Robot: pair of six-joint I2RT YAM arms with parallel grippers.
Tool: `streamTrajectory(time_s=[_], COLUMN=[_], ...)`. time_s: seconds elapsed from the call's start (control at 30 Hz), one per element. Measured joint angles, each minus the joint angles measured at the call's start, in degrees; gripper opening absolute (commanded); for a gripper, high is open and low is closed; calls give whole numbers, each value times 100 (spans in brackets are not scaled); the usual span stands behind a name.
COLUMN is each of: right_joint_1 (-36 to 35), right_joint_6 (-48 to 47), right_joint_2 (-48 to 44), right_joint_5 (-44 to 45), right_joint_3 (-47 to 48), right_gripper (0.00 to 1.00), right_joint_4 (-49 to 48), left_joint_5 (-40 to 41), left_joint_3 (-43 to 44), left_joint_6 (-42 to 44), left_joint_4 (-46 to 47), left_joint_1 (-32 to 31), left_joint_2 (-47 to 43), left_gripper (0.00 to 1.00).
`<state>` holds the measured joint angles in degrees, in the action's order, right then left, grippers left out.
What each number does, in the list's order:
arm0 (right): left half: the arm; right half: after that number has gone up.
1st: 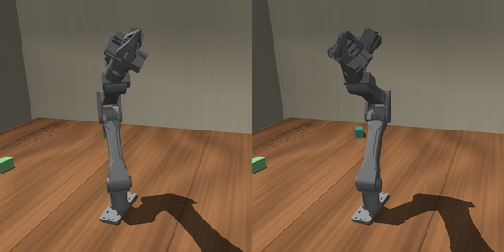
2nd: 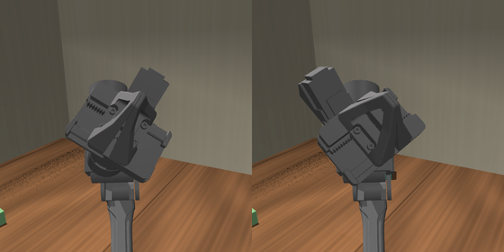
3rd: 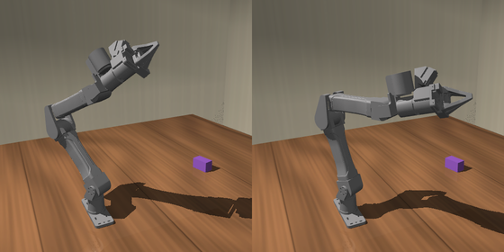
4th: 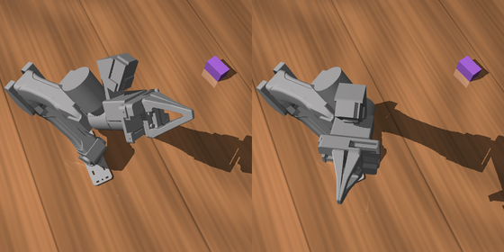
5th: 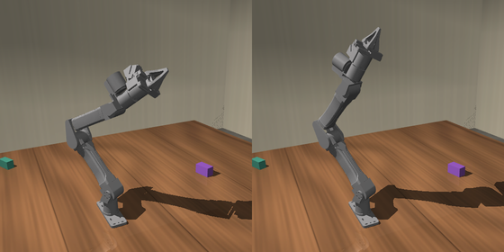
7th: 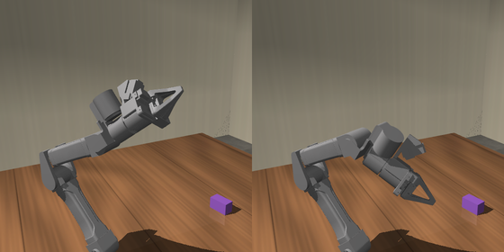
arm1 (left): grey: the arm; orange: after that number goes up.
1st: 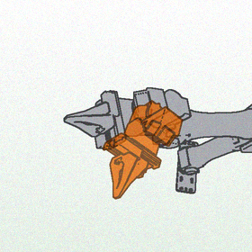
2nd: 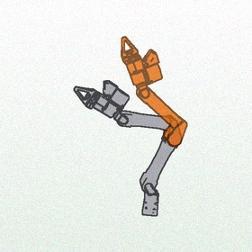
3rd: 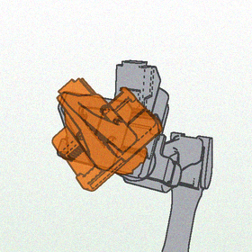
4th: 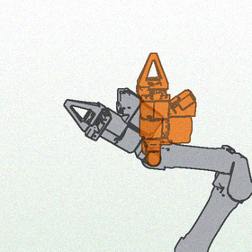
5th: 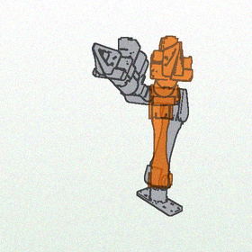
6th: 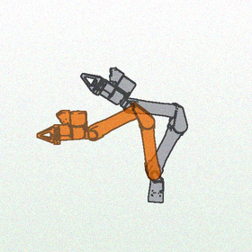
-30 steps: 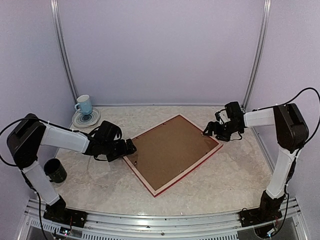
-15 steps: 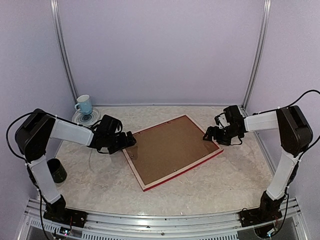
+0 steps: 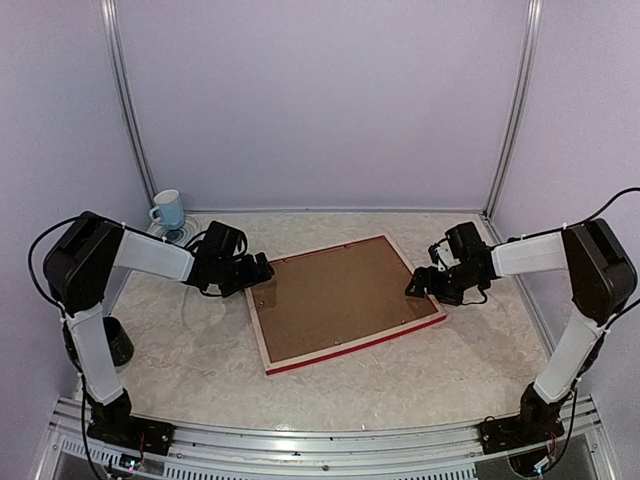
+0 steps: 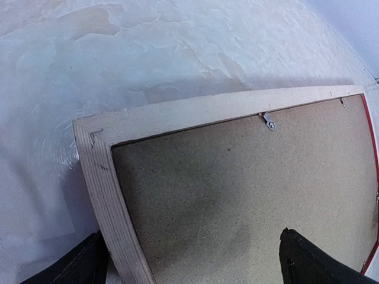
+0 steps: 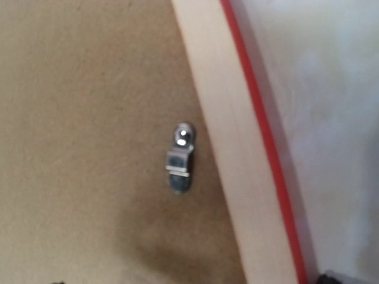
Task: Put the photo into the frame
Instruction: Rotate the photo frame at the center of the board.
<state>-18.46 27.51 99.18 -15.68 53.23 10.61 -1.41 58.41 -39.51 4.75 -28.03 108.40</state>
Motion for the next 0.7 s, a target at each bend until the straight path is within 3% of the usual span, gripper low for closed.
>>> streamTrajectory(time_s=[0.7], right_joint_1=[-734], right_joint_6=[503], right_joint_2=[-385], right_joint_5=[317], right_joint_3=[-428], right_gripper=[88], right_joint_4=[-55], left_joint_5=[-9], left_joint_3=[990], left_joint_6=[85], left_joint_4=[74], left_joint_1=[334], left_joint_2=[791], left_gripper=[99])
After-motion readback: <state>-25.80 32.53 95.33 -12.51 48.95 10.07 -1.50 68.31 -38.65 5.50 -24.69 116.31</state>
